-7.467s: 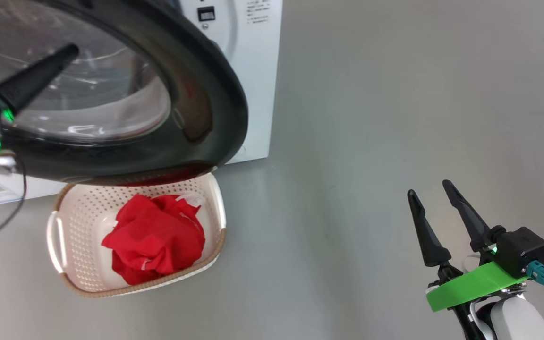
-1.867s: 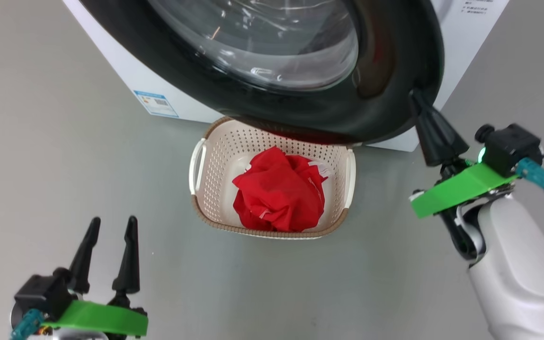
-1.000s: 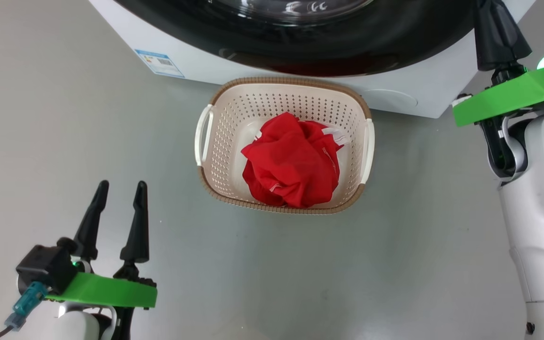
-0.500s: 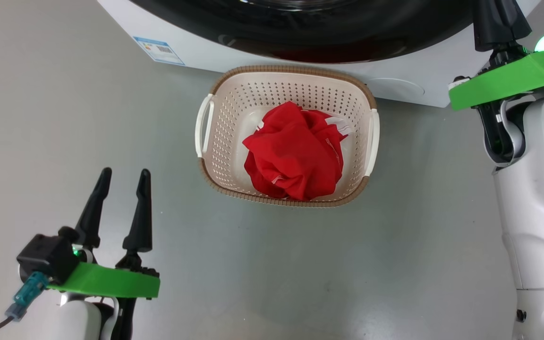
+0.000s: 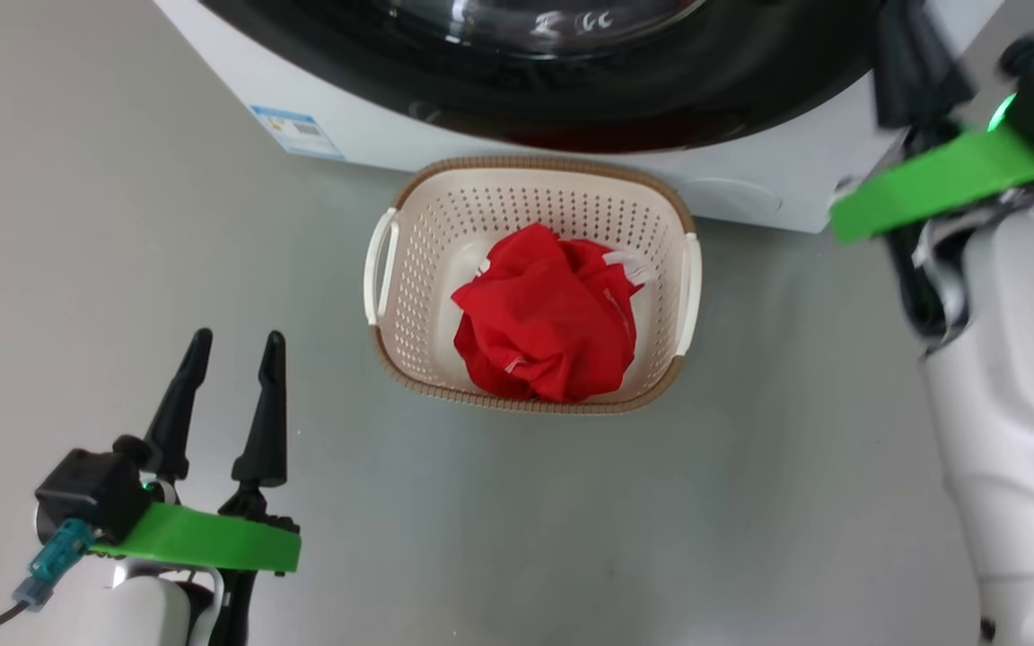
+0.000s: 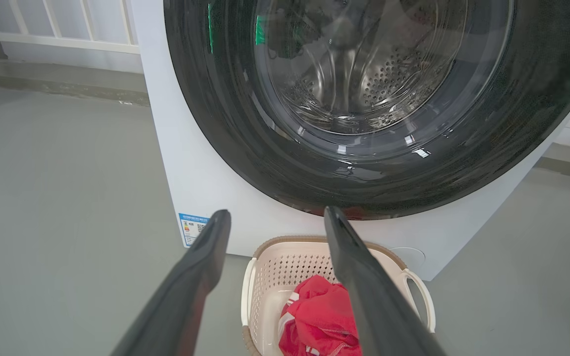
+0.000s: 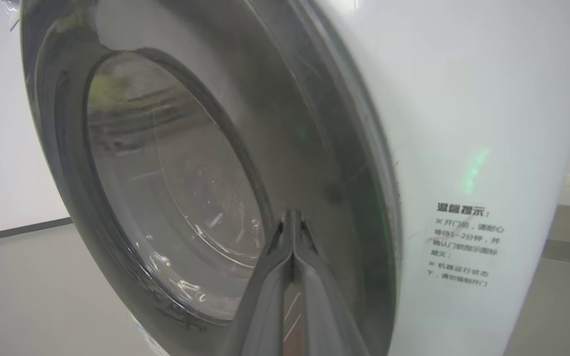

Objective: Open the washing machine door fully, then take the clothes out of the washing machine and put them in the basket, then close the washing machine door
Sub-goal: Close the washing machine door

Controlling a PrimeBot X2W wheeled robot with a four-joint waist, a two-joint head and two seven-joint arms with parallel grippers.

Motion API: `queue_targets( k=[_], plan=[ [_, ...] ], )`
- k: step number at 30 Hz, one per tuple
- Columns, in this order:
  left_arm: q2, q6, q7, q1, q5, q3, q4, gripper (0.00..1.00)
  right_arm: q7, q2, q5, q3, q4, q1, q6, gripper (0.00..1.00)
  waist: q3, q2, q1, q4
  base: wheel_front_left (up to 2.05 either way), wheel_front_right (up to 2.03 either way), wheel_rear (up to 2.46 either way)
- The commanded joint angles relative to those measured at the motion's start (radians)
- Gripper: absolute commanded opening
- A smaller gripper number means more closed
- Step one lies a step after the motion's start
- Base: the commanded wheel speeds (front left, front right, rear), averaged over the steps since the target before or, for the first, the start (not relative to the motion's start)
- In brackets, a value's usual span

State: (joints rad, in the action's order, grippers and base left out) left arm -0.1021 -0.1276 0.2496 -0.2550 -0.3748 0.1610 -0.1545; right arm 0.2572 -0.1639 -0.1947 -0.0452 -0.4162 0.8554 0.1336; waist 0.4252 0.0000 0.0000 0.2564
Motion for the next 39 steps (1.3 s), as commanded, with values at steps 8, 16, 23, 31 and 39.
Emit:
queue_targets(
  k=[8, 16, 23, 31, 39],
  plan=[
    [-0.064, -0.003, 0.012, 0.029, -0.008, -0.049, -0.008, 1.0, 0.005, 0.011, -0.04, -0.069, 0.022, -0.165, -0.003, 1.0, -0.076, 0.0, 0.0, -0.053, 0.0, 0.0, 0.0],
    [-0.089, -0.003, 0.012, 0.042, -0.011, -0.06, -0.03, 1.0, 0.005, 0.001, -0.058, -0.073, 0.041, -0.273, -0.003, 1.0, -0.126, 0.0, 0.0, -0.101, 0.0, 0.0, 0.0],
    [-0.107, -0.003, 0.012, 0.068, -0.013, -0.073, -0.045, 1.0, 0.005, 0.0, -0.068, -0.053, 0.053, -0.372, -0.003, 1.0, -0.172, 0.0, 0.0, -0.153, 0.0, 0.0, 0.0],
    [-0.121, -0.003, 0.012, 0.086, -0.015, -0.082, -0.05, 1.0, 0.005, -0.002, -0.071, -0.035, 0.07, -0.462, -0.003, 1.0, -0.201, 0.0, 0.0, -0.2, 0.0, 0.0, 0.0],
    [-0.126, -0.003, 0.012, 0.113, -0.011, -0.099, -0.056, 1.0, 0.005, -0.01, -0.076, -0.02, 0.081, -0.542, -0.003, 1.0, -0.237, 0.0, 0.0, -0.235, 0.0, 0.0, 0.0]
  ],
)
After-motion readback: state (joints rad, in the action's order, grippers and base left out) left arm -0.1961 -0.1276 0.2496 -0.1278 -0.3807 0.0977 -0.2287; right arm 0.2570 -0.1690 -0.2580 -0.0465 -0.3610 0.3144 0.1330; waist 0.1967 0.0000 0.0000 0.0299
